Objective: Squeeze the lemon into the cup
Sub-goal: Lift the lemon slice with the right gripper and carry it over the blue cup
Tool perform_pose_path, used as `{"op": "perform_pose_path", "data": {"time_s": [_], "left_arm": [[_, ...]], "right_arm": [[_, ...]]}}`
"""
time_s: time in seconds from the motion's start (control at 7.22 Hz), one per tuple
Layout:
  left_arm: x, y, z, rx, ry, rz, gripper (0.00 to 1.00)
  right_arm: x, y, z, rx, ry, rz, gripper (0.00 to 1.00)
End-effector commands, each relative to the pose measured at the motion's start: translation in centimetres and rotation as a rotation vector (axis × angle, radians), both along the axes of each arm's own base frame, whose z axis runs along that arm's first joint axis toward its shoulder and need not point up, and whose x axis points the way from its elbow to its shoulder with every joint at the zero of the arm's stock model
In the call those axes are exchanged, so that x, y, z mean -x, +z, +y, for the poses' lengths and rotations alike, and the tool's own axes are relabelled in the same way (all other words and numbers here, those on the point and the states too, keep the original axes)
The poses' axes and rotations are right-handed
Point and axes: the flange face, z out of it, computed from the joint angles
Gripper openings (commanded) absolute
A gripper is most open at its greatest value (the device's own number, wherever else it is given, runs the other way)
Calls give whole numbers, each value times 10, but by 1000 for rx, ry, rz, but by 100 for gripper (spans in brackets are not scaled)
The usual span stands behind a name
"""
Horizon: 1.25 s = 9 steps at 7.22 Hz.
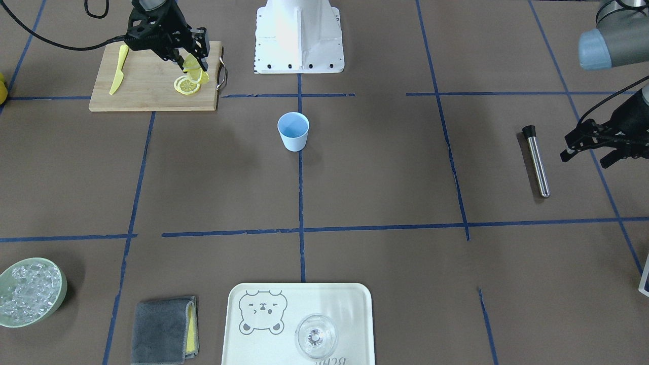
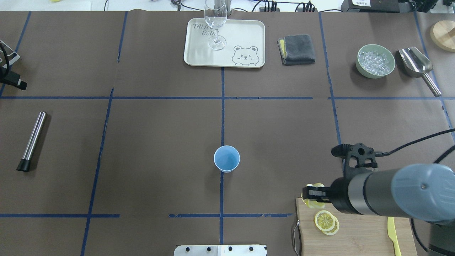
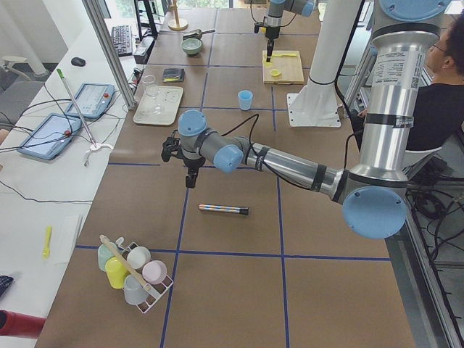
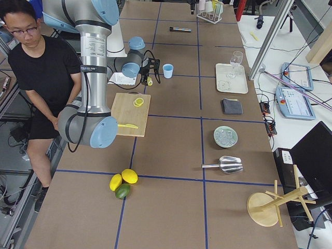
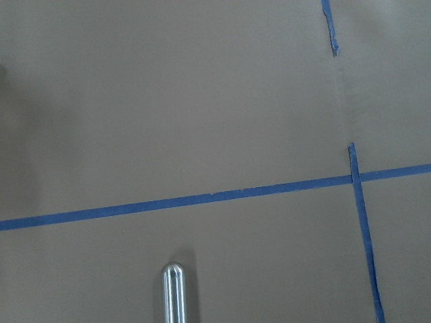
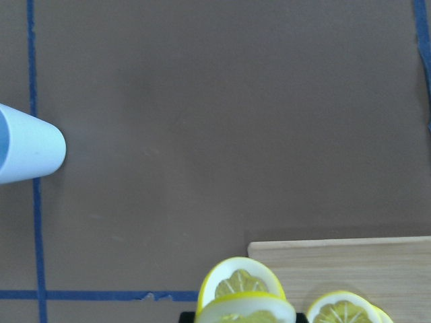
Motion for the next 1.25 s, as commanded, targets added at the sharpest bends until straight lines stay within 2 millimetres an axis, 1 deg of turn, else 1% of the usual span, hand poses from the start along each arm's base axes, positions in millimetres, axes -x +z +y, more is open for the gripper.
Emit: {"op": "perform_pose_path", "data": {"time_s": [0.0, 0.14, 0.28, 0.42, 0.55, 0.69, 0.83, 1.11], "left_arm": [[-1, 2, -3, 5, 0, -2, 100], [-1, 3, -4, 6, 0, -2, 100], [-2, 5, -7, 10, 0, -4, 100], [-3, 7, -9, 14, 1, -5, 100], [-4, 9, -11, 16, 1, -6, 100], [-4, 12, -12, 22, 1, -8, 100], [-5, 13, -12, 19, 1, -7, 100], [-6, 23, -15, 2, 1, 1, 100]], "right_arm": [[59, -90, -71, 19, 76, 33, 53], [83, -111, -95, 19, 99, 41, 51], [112, -131, -115, 21, 111, 49, 51], [143, -143, -130, 35, 117, 71, 51], [166, -152, -142, 47, 122, 90, 51], [169, -157, -143, 49, 121, 92, 52], [170, -153, -141, 53, 116, 100, 52], [181, -149, -126, 59, 88, 110, 53]]}}
